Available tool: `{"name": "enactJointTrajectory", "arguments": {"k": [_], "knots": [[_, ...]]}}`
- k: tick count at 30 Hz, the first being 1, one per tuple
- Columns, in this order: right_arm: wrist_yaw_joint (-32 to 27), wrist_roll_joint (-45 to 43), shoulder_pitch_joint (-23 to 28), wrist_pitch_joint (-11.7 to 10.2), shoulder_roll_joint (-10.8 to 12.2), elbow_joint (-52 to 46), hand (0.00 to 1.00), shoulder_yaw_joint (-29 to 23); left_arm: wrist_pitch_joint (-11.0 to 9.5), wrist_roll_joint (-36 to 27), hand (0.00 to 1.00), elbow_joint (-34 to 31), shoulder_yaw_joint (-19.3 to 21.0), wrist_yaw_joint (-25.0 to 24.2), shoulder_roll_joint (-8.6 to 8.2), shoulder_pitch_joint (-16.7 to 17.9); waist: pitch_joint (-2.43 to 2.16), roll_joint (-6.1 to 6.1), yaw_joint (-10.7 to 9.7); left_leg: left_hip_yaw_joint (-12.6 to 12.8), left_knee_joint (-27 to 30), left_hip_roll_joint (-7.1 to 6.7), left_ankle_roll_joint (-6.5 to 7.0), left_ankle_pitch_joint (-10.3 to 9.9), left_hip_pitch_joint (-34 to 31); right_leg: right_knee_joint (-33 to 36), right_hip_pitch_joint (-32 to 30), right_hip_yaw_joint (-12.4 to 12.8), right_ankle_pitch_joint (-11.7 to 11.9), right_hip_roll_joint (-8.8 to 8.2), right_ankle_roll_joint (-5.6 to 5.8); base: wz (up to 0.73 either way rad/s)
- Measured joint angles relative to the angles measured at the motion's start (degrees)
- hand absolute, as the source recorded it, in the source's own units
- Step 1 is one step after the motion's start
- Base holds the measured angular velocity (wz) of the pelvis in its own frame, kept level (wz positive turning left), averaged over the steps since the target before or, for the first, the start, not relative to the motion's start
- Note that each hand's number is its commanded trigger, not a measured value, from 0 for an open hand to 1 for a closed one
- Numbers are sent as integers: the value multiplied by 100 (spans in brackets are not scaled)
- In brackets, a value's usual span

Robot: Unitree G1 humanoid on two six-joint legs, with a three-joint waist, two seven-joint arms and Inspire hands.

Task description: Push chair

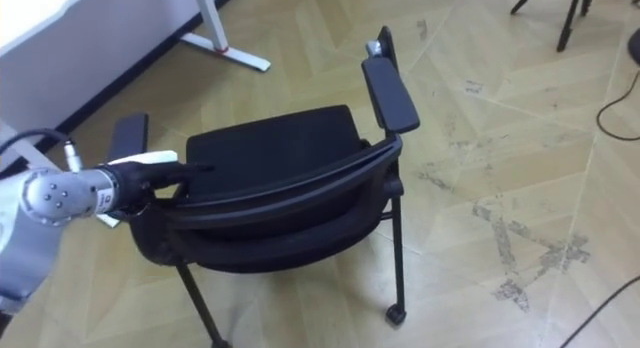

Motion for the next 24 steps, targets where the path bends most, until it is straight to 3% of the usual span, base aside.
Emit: {"name": "enactJointTrajectory", "arguments": {"k": [2, 3, 4, 5, 11, 17, 21, 24], "knots": [[-85, 0, 29, 0, 12, -74, 0, -9, -10, 32, 0, 103, 9, 79, -37, 36, -3, -9, -59, 8, -14, 1, 0, 0, 43, 5, 33, 3, 0, 1, 0, 0], [-151, 0, 20, 1, 21, -83, 0, -9, -5, 33, 48, 154, 9, 124, -43, 59, -5, -7, -95, 13, -25, 0, 0, 0, 72, 5, 54, 3, 0, 1, 1, 0], [-183, 2, 26, 2, 25, -102, 0, -9, -8, 23, 62, 204, 10, 180, -73, 71, -10, 0, -119, 13, -22, 0, 0, 0, 83, 1, 66, 3, 0, 1, 1, 0], [-205, 3, 26, 6, 26, -103, 0, -8, -11, 24, 100, 252, 16, 225, -105, 65, -10, 1, -122, 12, -19, 0, 0, 0, 88, -1, 72, 3, 0, 0, 1, 0], [-366, 117, 28, 86, 29, -114, 0, -8, -45, 30, 100, 397, 51, 413, -190, 77, -12, -6, -121, 33, -21, 0, 0, 0, 148, -15, 115, 14, -5, 0, 1, 0], [-412, 211, 28, 127, 29, -124, 0, -8, -276, 142, 100, 394, -48, 394, -139, 103, -16, -10, -110, 36, -8, -1, 0, 0, 173, -20, 111, 15, -24, -2, -2, 0], [-412, 216, 16, 126, 39, -130, 0, -9, -470, 253, 100, 342, -60, 634, -189, 235, -41, -50, -110, 33, 14, -1, 0, 0, 170, -17, 129, 15, -24, -2, -2, 0], [-413, 215, 10, 125, 49, -130, 0, -9, -465, 263, 100, 361, -61, 765, -218, 262, -64, -87, -117, 32, 27, 0, 0, 0, 171, -13, 155, 17, -23, -1, -2, 0]]}}
